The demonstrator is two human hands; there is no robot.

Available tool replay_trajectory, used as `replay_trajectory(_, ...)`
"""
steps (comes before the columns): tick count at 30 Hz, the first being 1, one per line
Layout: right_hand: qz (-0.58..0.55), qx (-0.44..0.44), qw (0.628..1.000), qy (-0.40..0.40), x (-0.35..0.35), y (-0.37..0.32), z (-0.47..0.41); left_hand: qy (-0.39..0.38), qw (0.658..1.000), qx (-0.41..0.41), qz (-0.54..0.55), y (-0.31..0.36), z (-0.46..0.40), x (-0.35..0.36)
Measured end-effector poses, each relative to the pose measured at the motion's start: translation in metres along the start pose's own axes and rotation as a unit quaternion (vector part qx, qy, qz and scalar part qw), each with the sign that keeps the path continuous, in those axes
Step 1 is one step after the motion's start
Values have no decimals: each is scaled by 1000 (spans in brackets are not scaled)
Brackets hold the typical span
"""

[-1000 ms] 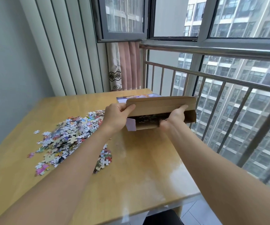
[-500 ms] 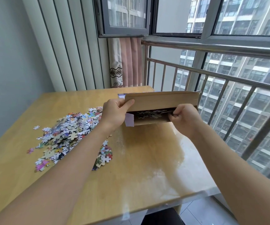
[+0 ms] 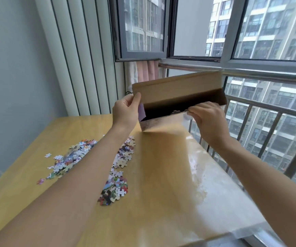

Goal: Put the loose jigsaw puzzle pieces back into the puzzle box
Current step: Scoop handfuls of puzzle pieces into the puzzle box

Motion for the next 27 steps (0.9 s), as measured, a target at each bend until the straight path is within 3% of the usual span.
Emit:
replay_trajectory(5, -3, -11, 1000, -21, -8, -1, -28, -13, 1000, 18, -12, 18, -13, 1)
replay_trajectory(13, 6, 11, 979, -205, 34, -10, 36, -30, 994, 10, -102, -28, 17, -1)
replay_trajectory(17, -90, 101, 943, -305, 59, -21, 61, -39, 990, -20, -132, -63, 42, -4)
replay_trajectory(20, -131, 136, 928, -322, 67, -32, 71, -35, 990, -26, -135, -83, 53, -9)
replay_trajectory(27, -262, 193, 878, -351, 72, -85, 84, -184, 974, -78, -106, -124, 94, -9)
Point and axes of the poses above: each hand's wrist, its own z-axis away from the middle knuckle, its own x-axis out of the palm, y = z × x, the point moved 7 cm from there along -z, towards the middle knuckle, and after that the axes turned 11 degrees about y, right-handed, at the moved point
